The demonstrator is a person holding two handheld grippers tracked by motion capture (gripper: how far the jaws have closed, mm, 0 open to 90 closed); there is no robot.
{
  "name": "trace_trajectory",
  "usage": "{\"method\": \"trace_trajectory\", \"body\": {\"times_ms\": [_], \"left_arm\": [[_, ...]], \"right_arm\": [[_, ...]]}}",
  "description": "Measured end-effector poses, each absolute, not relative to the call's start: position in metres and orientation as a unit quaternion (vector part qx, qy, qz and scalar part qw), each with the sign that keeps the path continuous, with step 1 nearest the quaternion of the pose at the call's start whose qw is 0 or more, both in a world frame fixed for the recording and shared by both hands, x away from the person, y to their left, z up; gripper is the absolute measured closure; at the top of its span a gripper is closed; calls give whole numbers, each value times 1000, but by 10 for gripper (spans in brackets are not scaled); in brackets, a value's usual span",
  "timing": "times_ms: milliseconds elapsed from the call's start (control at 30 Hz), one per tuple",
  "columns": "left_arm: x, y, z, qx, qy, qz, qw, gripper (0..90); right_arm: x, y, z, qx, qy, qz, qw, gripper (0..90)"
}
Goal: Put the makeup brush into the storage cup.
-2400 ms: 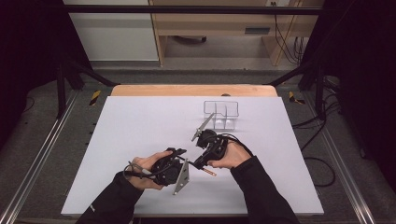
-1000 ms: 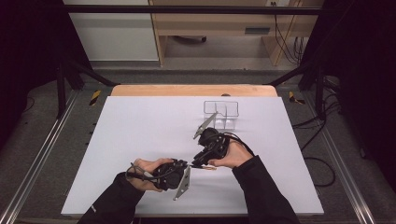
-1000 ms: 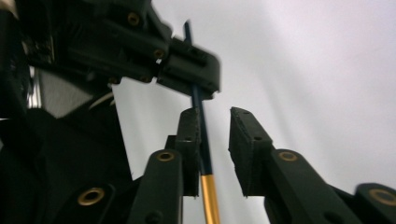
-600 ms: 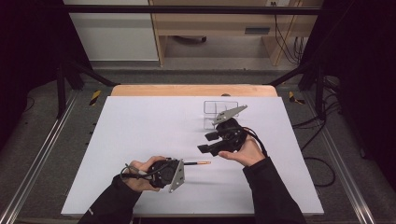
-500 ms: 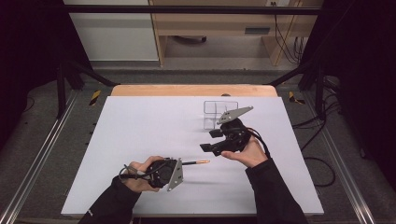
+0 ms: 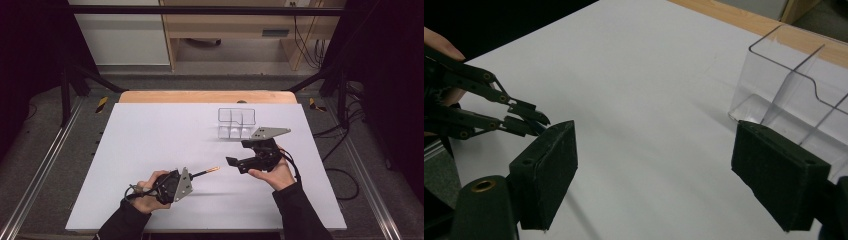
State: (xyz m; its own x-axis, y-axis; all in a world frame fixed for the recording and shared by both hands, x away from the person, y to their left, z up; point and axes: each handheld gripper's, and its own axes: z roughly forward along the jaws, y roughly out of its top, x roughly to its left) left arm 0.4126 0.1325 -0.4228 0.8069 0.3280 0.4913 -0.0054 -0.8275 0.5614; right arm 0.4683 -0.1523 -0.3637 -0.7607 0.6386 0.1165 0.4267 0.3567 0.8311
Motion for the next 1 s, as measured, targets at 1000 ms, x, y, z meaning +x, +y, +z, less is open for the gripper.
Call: {"method": "trace_trajectory", "body": {"times_ms": [1000], "left_arm": [[409, 148, -434, 831, 296, 257, 395, 834]], "right_arm": [[451, -139, -401, 339, 776, 520, 113, 163]]}}
